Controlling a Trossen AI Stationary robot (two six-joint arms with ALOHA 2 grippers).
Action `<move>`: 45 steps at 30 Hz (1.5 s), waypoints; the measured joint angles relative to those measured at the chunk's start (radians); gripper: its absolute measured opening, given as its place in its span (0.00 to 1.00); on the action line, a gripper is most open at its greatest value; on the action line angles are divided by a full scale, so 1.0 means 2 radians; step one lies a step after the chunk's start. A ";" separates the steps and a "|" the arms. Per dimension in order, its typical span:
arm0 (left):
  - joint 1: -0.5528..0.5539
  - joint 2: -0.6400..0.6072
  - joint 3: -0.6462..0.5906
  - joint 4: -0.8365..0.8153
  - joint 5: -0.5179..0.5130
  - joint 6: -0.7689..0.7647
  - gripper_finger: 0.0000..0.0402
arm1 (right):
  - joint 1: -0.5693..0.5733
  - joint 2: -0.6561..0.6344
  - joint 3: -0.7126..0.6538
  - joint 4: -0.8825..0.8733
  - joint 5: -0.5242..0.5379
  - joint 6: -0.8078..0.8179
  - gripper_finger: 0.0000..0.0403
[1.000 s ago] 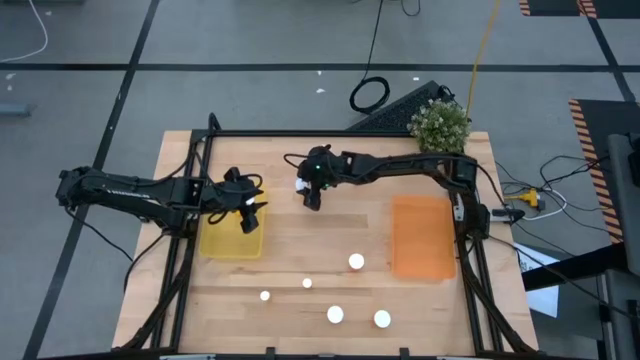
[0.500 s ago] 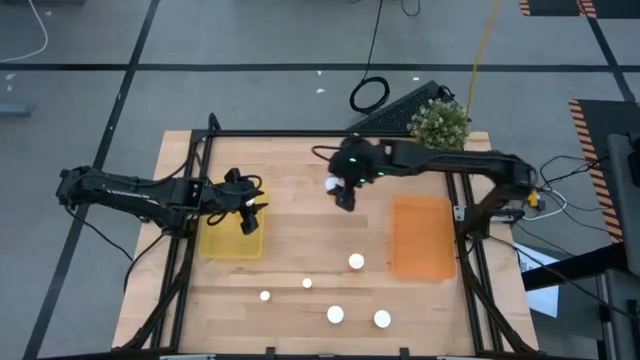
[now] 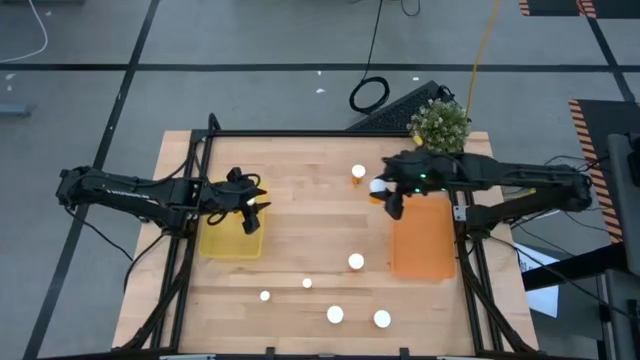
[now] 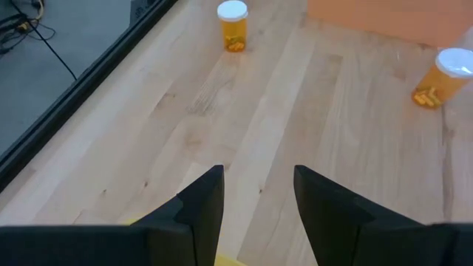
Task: Pick and place medicine bottles into bin by pill shape (circle, oval)
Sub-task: Put the large orange pill bottle into the orange bin
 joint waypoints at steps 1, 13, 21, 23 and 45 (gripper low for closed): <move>0.000 0.000 0.000 0.000 0.000 0.000 0.42 | 0.001 -0.014 -0.010 0.000 0.000 0.003 0.54; 0.000 0.000 0.000 0.002 0.000 0.001 0.42 | 0.014 -0.125 -0.113 0.001 0.001 0.013 0.54; 0.000 0.000 0.000 0.002 0.000 -0.003 0.42 | 0.024 -0.175 -0.183 -0.001 0.012 0.017 0.53; 0.000 0.000 0.000 0.002 0.000 -0.004 0.42 | 0.024 -0.182 -0.200 -0.002 0.013 0.017 0.52; 0.000 0.000 0.000 0.002 0.000 -0.006 0.42 | 0.024 -0.198 -0.289 0.013 0.039 0.035 0.54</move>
